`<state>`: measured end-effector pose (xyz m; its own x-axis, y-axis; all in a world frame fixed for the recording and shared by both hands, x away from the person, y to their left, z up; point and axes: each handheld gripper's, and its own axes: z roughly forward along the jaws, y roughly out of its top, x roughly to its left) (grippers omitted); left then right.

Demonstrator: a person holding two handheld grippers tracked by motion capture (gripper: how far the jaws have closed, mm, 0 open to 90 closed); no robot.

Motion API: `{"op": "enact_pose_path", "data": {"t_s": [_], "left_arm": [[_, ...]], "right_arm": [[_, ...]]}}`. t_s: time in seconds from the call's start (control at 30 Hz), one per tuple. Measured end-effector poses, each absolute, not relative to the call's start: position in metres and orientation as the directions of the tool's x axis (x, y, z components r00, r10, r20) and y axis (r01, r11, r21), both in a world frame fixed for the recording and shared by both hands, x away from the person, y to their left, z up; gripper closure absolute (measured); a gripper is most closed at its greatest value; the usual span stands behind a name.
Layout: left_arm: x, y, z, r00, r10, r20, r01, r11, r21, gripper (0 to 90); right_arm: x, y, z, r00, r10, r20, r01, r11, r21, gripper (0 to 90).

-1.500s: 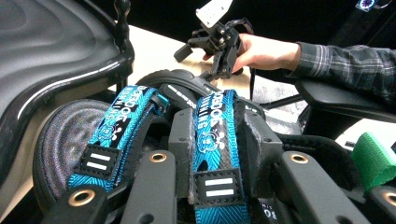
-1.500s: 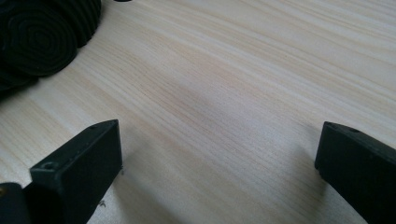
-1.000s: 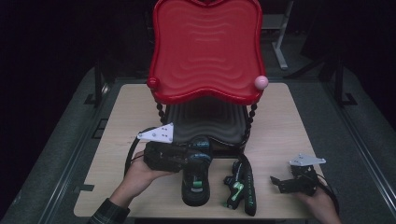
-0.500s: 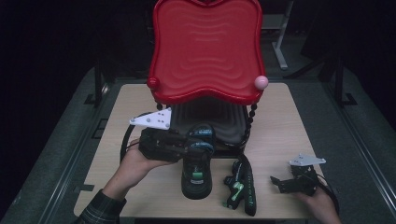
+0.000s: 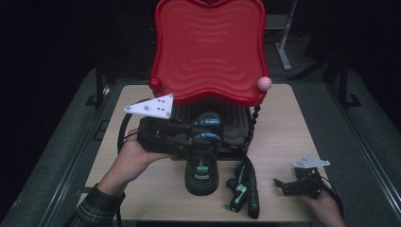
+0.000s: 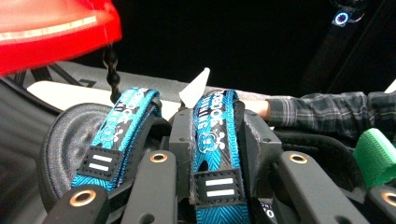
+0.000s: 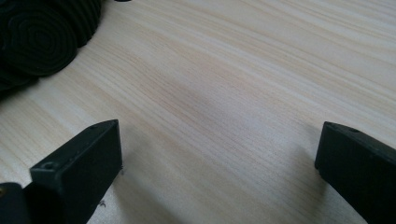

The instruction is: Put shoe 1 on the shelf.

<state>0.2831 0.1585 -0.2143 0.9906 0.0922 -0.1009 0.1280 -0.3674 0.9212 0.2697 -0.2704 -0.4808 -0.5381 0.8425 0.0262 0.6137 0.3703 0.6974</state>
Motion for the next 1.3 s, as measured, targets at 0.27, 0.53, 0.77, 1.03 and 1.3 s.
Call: {"op": "enact_pose_path", "data": {"t_s": [0.27, 0.53, 0.77, 1.03, 1.3], "left_arm": [[0.282, 0.159, -0.19, 0.994, 0.087, -0.068, 0.095, -0.356, 0.93, 68.8], [0.283, 0.162, -0.157, 0.996, 0.085, -0.013, 0.042, -0.341, 0.939, 68.8], [0.295, 0.166, -0.129, 0.995, 0.101, 0.026, 0.01, -0.336, 0.942, 68.8], [0.317, 0.168, -0.104, 0.989, 0.126, 0.075, -0.029, -0.336, 0.942, 68.8], [0.344, 0.165, -0.09, 0.983, 0.143, 0.115, -0.06, -0.343, 0.937, 68.9]], "right_arm": [[0.269, -0.27, -0.481, -0.537, 0.843, 0.028, 0.616, 0.369, 0.696, 0.1], [0.269, -0.27, -0.481, -0.537, 0.843, 0.028, 0.616, 0.369, 0.696, 0.1], [0.269, -0.27, -0.481, -0.537, 0.843, 0.028, 0.616, 0.37, 0.695, 0.1], [0.269, -0.27, -0.481, -0.537, 0.843, 0.029, 0.616, 0.369, 0.696, 0.1], [0.269, -0.27, -0.481, -0.536, 0.844, 0.03, 0.617, 0.367, 0.696, 0.1]]}}
